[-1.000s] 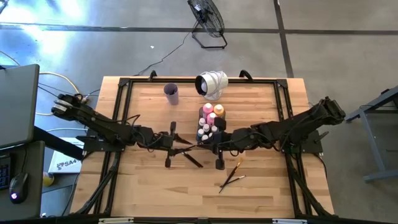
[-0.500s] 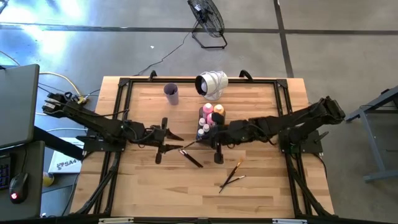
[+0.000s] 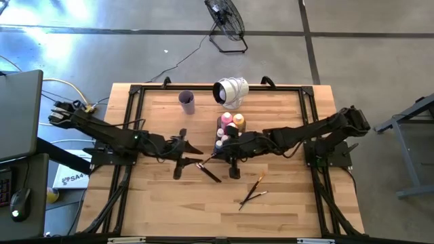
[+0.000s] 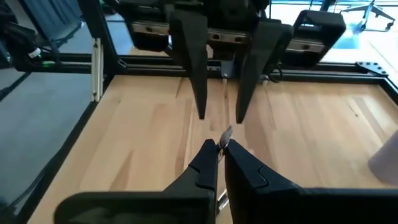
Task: Pick & Place Paint Supplies
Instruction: Put the silver paint brush into the violet cup
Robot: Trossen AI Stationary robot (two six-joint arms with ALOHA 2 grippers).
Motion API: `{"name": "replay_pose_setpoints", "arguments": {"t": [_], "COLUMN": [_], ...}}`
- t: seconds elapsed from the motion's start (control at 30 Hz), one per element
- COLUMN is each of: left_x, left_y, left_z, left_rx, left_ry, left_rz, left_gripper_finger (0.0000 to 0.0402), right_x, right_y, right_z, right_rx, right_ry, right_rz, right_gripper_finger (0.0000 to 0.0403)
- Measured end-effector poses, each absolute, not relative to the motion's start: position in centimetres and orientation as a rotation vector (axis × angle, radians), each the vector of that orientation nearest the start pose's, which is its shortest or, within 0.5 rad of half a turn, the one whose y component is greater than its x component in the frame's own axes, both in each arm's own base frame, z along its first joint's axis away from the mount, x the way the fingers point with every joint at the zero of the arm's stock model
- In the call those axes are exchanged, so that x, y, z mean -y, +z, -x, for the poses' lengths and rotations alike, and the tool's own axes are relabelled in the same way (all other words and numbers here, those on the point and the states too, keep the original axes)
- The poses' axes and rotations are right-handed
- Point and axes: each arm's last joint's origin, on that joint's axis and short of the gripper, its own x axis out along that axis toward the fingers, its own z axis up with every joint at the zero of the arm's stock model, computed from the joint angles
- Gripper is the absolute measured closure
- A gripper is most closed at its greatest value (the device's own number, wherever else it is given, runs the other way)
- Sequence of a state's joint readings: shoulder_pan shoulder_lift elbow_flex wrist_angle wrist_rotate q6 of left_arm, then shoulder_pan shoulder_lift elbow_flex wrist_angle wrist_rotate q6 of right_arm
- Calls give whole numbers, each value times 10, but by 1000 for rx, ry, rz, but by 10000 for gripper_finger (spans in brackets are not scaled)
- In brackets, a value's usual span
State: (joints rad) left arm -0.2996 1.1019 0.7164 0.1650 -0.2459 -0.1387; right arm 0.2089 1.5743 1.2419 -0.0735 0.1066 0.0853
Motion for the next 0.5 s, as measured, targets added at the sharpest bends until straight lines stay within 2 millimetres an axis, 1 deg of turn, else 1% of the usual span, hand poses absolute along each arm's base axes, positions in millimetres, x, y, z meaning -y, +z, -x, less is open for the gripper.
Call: {"name": "replay_pose_setpoints", "arguments": {"t": [0.07, 0.17, 0.23, 0.3, 0.43, 0.5], "left_x": [66, 64, 59, 57, 54, 55], "left_y": [288, 288, 285, 286, 287, 285], "left_z": [-242, -251, -257, -263, -271, -271], "left_rx": [-230, -282, -304, -304, -289, -301], "left_ry": [-33, -29, -33, -56, -83, -86], "left_rz": [91, 141, 169, 185, 198, 196], "left_gripper_finger": [277, 277, 277, 277, 277, 277], "right_x": [-72, -72, -72, -72, -72, -72], "right_y": [305, 305, 305, 305, 302, 302], "right_z": [-354, -355, -355, -354, -353, -353], "right_rx": [-408, -403, -405, -412, -441, -441], "right_ry": [85, 86, 86, 86, 80, 77], "right_rz": [-20, -21, -20, -19, -13, -12], "right_gripper_finger": [399, 399, 399, 399, 399, 399]}}
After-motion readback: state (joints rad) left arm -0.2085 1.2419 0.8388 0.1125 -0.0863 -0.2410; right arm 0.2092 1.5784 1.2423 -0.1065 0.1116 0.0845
